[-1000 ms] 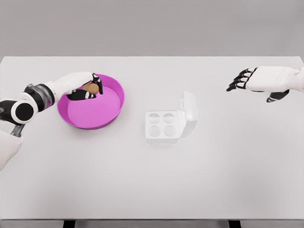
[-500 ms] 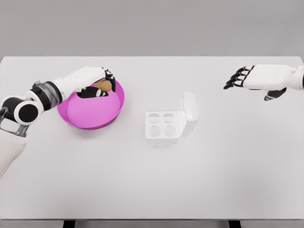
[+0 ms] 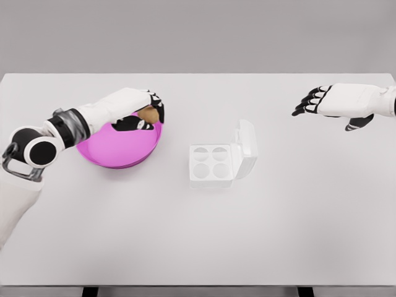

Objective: Pack egg into the box and close the box lid

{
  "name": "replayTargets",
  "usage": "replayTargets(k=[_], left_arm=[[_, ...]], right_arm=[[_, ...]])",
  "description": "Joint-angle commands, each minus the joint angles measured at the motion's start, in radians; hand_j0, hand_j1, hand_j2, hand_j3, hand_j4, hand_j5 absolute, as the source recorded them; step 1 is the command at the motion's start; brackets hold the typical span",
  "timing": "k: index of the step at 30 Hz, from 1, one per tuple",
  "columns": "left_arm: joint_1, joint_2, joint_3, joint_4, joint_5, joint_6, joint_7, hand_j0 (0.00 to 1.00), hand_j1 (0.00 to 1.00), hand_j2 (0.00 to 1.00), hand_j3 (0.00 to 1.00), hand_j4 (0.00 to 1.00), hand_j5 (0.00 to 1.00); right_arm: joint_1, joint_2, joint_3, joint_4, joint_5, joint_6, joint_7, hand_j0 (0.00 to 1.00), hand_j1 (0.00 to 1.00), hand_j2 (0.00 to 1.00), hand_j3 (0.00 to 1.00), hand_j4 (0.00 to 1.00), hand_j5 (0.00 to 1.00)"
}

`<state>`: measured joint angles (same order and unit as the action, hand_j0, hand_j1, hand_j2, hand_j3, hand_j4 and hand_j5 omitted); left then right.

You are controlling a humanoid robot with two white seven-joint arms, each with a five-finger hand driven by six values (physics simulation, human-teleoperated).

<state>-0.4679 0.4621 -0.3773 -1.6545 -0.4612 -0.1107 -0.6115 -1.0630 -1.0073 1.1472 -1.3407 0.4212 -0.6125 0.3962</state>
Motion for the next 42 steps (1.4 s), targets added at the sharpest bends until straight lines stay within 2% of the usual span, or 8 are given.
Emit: replayTargets(k=[1, 27, 42], left_arm=[[0.0, -0.005, 0.0, -0.005, 0.003, 0.0, 0.001, 0.34, 0.34, 0.34, 0.34, 0.34, 0.34], [0.017, -0.074, -0.009, -0.022, 0.003, -0.001, 0.001, 0.32, 0.32, 0.32, 0.32, 0.32, 0.32], [0.052, -0.132, -0.011, -0.047, 0.003, -0.004, 0.001, 0.32, 0.32, 0.32, 0.32, 0.32, 0.32]], right_arm=[[0.0, 0.001, -0.001, 0.0, -0.004, 0.002, 0.0, 1.0, 1.0, 1.0, 1.0, 1.0, 1.0], [0.002, 0.001, -0.012, 0.028, -0.001, 0.002, 0.0, 1.0, 1.0, 1.0, 1.0, 1.0, 1.0], [0.002, 0.003, -0.012, 0.045, -0.001, 0.002, 0.0, 1.0, 1.0, 1.0, 1.0, 1.0, 1.0]])
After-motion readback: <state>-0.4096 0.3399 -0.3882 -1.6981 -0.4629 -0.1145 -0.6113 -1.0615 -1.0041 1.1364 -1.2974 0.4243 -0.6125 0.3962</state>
